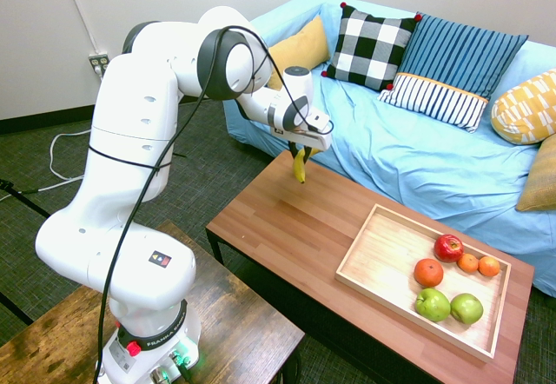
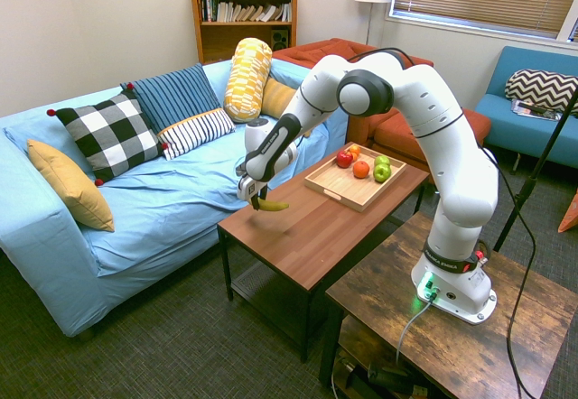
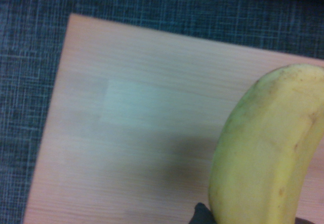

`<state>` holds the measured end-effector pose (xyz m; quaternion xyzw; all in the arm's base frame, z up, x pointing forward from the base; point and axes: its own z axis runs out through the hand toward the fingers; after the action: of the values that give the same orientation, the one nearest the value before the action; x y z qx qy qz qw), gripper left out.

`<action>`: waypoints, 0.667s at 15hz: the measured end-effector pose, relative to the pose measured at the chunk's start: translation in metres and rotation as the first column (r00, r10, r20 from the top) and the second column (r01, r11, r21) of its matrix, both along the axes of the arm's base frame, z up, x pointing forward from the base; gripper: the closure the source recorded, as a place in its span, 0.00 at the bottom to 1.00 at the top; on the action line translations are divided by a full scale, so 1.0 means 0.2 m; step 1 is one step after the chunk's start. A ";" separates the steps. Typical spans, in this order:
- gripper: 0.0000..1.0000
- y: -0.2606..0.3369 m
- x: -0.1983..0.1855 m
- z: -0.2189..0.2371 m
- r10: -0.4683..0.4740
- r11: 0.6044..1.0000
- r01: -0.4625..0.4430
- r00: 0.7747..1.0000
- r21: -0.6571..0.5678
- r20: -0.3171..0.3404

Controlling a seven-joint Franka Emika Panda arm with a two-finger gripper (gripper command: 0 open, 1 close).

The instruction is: Put banana in the tray

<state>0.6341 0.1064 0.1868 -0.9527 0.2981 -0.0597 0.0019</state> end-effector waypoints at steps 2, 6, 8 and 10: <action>1.00 -0.17 0.03 0.08 -0.054 0.999 0.054 0.998 -0.002 0.014; 1.00 -0.57 0.06 0.19 -0.177 0.984 0.177 0.984 -0.004 0.036; 1.00 -0.78 0.05 0.23 -0.239 0.971 0.239 0.970 -0.007 0.037; 1.00 -0.99 0.03 0.24 -0.306 0.952 0.307 0.951 -0.010 0.037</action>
<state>0.6391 -0.0918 0.2357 -0.8937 0.4417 -0.0783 -0.0093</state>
